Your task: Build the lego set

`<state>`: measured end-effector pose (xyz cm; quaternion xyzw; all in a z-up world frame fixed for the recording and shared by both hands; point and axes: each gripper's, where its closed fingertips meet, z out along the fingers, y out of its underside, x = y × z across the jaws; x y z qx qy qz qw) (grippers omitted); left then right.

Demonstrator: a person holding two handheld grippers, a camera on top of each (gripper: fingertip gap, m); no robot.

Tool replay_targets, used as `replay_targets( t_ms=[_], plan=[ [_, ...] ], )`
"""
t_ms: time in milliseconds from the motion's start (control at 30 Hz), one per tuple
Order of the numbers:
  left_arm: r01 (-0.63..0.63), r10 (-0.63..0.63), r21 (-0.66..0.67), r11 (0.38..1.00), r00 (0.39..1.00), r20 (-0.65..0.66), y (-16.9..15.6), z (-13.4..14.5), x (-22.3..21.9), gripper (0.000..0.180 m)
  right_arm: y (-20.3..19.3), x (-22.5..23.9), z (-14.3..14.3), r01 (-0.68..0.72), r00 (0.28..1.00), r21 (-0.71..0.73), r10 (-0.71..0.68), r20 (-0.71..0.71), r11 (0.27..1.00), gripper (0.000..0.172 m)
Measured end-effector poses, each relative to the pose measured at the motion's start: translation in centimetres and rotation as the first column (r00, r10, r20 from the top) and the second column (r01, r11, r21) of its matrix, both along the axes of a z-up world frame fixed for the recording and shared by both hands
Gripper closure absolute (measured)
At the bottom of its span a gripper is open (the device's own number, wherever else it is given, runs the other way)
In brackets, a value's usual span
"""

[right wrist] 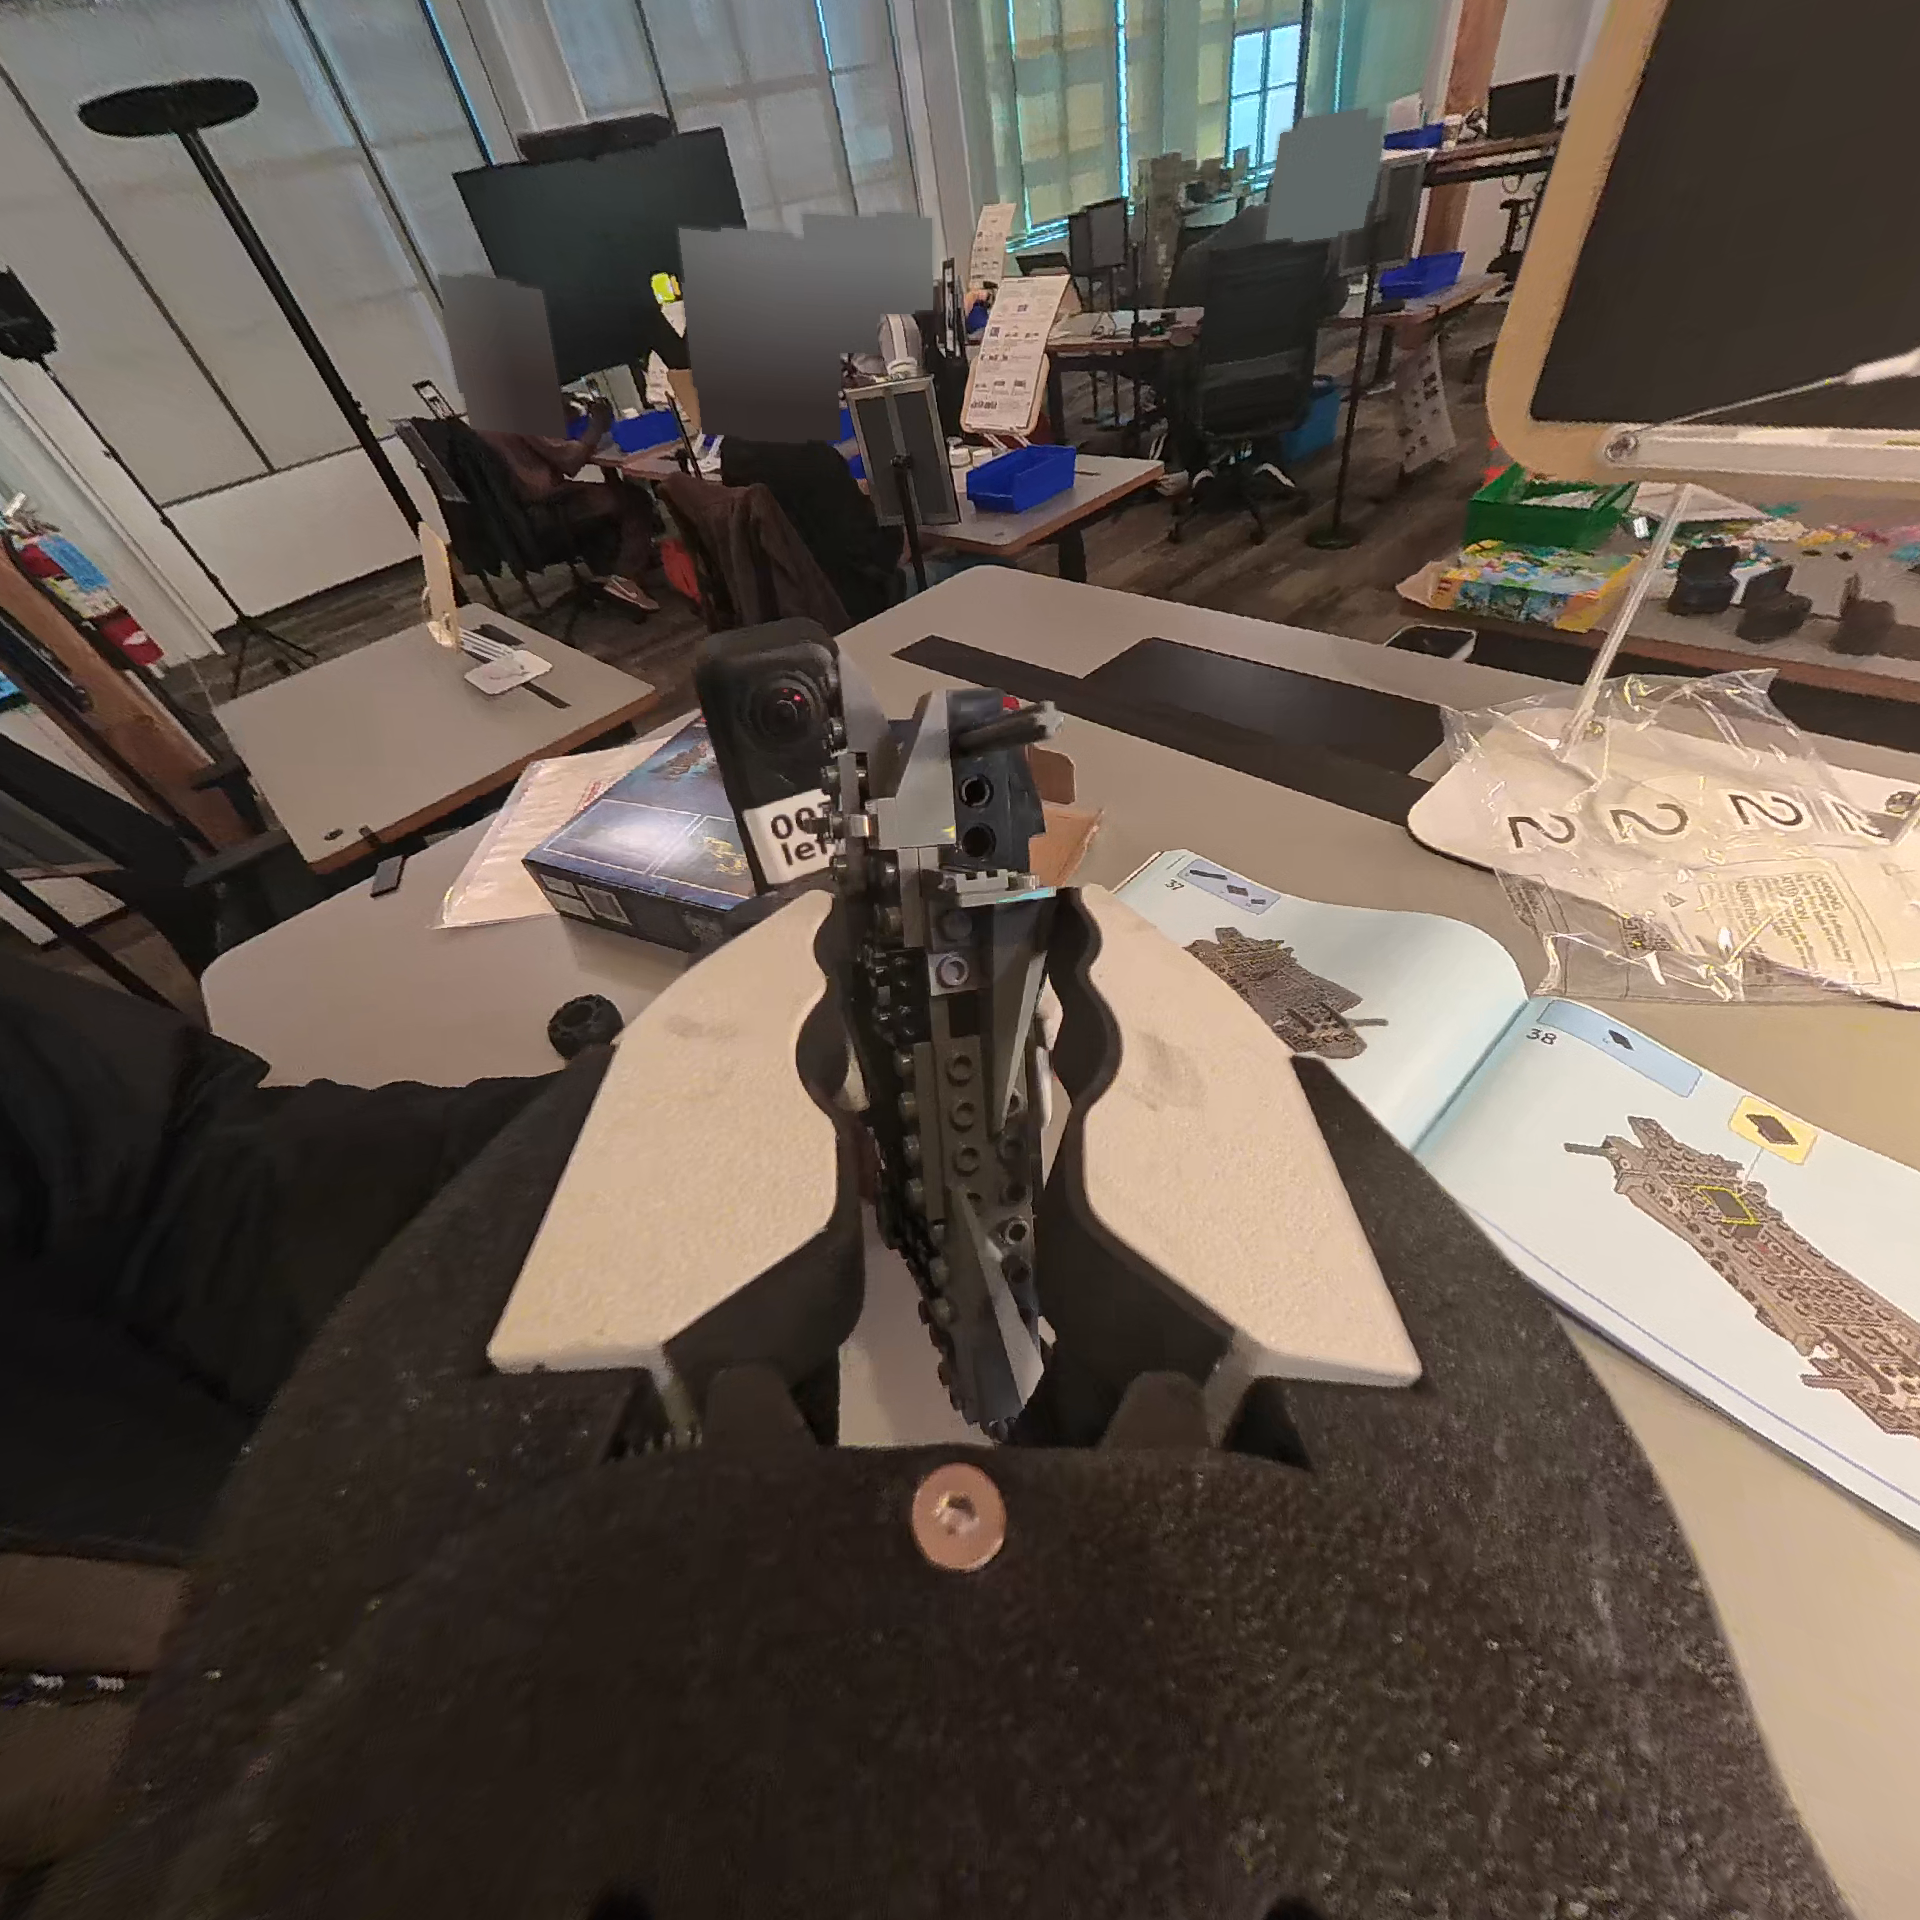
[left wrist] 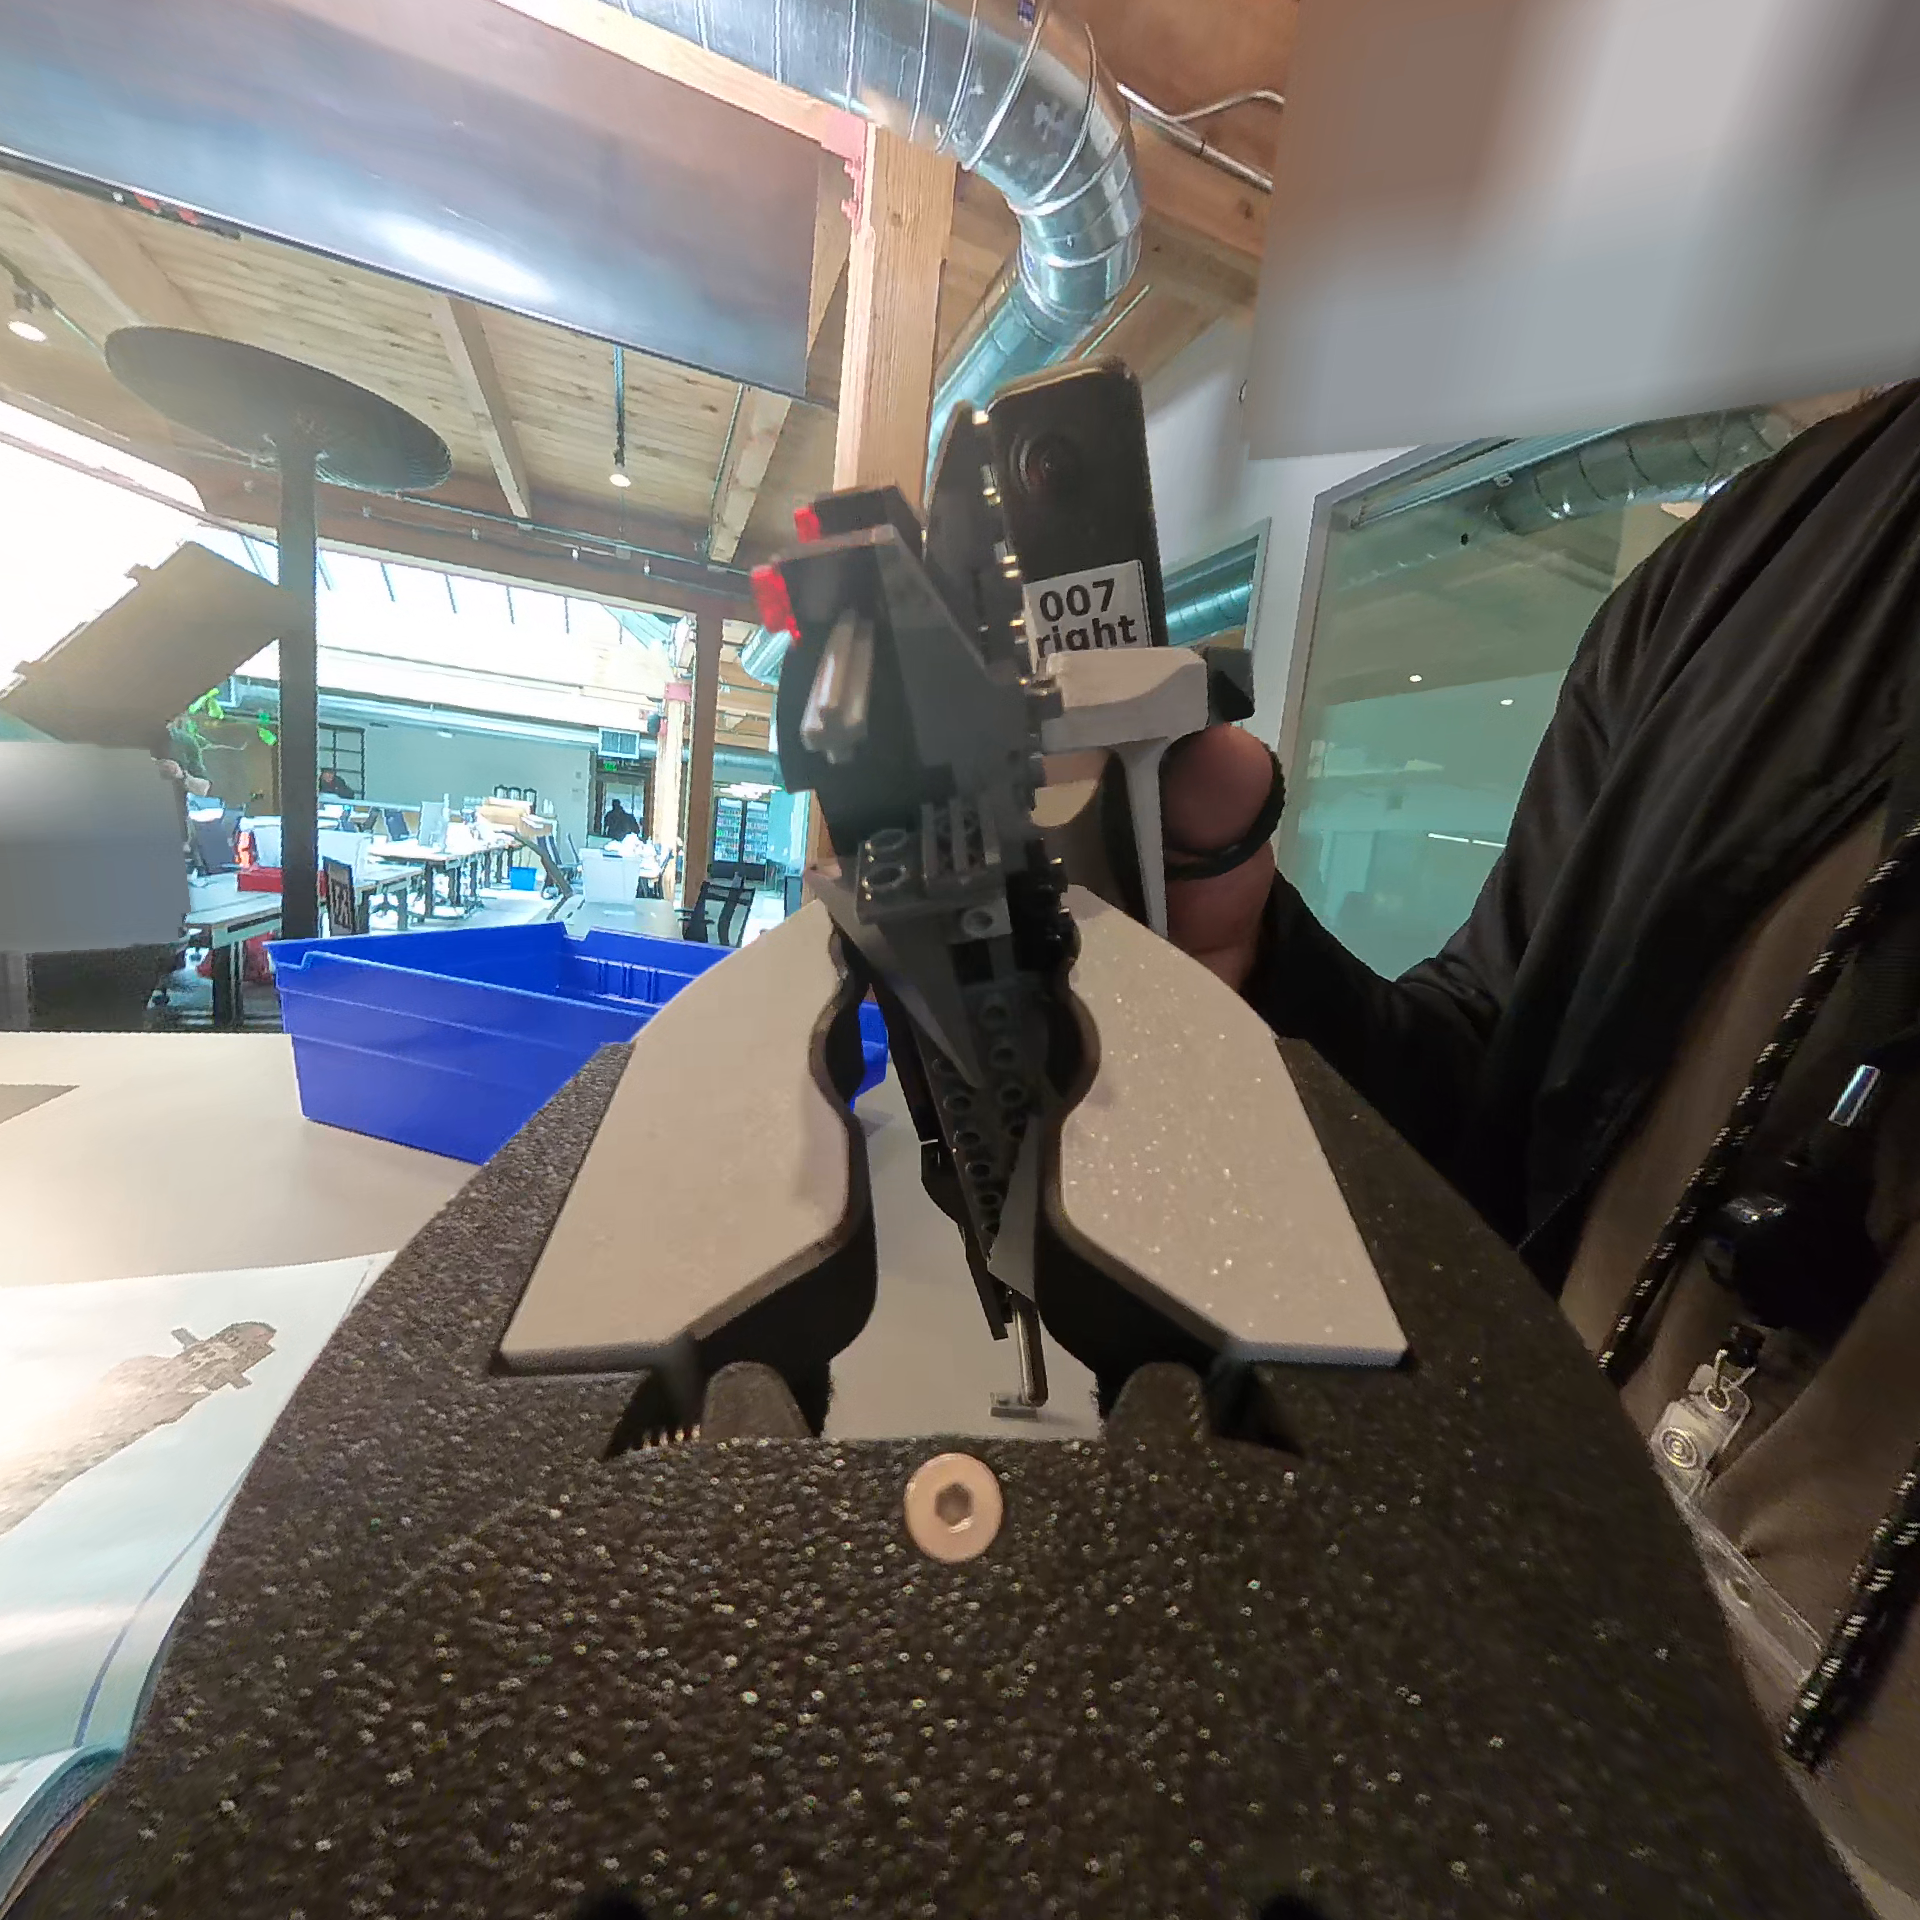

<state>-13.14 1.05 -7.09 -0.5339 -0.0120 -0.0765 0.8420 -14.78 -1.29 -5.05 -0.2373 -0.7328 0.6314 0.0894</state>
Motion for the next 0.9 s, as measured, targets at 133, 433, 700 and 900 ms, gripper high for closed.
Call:
replay_targets(
  t_ms=[133, 433, 700, 900],
  plan=[
    [-0.003, 0.004, -0.050, 0.999, 1.000, 0.015, 0.3, -0.2, 0.0, 0.147, 0.4, -0.1, -0.1, 0.014, 1.000, -0.027, -0.014, 0.004, 1.000, 0.135],
    [0.071, -0.065, -0.047, 0.996, 0.991, 0.120, -0.1, 0.6, -0.2, 0.130, 0.9, -0.1, -0.8, 0.036, 0.999, -0.019, -0.036, -0.001, 0.999, 0.136],
    [0.137, -0.127, -0.031, 0.990, 0.970, 0.208, -0.2, 1.2, -0.2, 0.126, 0.9, -0.2, -1.0, 0.051, 0.999, 0.008, -0.051, -0.013, 0.999, 0.136],
    [0.150, -0.146, -0.001, 0.989, 0.960, 0.238, -0.6, 1.6, -0.3, 0.132, 0.7, -0.1, -0.8, 0.049, 0.999, 0.010, -0.048, -0.022, 0.999, 0.135]
  ],
)
